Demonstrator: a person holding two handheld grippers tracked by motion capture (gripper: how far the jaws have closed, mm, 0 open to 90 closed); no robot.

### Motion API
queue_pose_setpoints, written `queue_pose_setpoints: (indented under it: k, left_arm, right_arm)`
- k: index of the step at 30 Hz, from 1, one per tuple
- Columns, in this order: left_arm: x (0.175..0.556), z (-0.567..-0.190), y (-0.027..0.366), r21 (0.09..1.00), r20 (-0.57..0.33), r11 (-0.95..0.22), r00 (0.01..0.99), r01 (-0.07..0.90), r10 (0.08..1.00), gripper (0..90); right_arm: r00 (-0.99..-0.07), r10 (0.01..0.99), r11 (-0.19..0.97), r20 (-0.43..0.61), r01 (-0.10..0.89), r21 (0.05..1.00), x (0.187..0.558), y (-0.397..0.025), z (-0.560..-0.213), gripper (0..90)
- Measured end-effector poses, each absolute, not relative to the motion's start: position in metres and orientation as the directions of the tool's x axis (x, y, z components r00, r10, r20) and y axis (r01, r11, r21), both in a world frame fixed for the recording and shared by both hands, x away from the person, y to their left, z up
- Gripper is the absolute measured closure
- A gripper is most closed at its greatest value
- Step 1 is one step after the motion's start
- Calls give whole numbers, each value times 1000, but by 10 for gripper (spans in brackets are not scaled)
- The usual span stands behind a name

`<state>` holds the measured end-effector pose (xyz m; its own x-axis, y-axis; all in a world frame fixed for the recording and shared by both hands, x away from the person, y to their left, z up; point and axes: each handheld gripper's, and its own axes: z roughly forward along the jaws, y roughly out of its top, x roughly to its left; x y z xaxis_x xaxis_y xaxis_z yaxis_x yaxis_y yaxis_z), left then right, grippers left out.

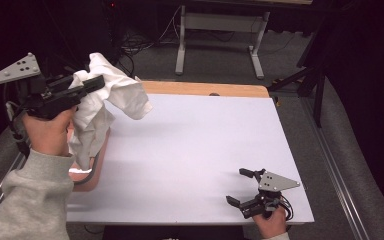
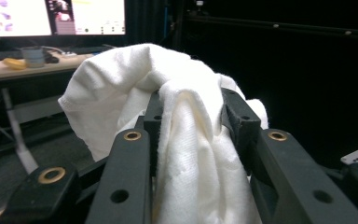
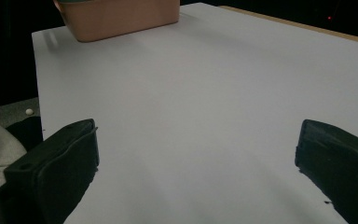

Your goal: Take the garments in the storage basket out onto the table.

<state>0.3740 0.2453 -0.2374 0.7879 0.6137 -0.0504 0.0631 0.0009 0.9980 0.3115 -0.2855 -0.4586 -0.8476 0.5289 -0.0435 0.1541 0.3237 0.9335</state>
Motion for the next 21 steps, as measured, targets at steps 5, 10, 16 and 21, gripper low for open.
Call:
queue_pose_setpoints:
  k: [5,10,16,21]
  left_arm:
    - [381,-235,227,998,-46,-4,808,59,588,683]
    - [388,-236,209,998,-52,-2,825,64,562,682]
    - [394,-238,192,998,-55,-1,840,66,539,682]
    - [398,-238,180,998,-59,-1,852,70,521,681]
  right_arm:
    - [-848,528,323,-44,153,934,311,-286,-458,1]
    - [-848,529,314,-45,146,938,311,-288,-456,1]
    - [-850,526,310,-43,144,940,311,-288,-456,1]
    - [-849,527,310,-48,139,940,311,-289,-455,1]
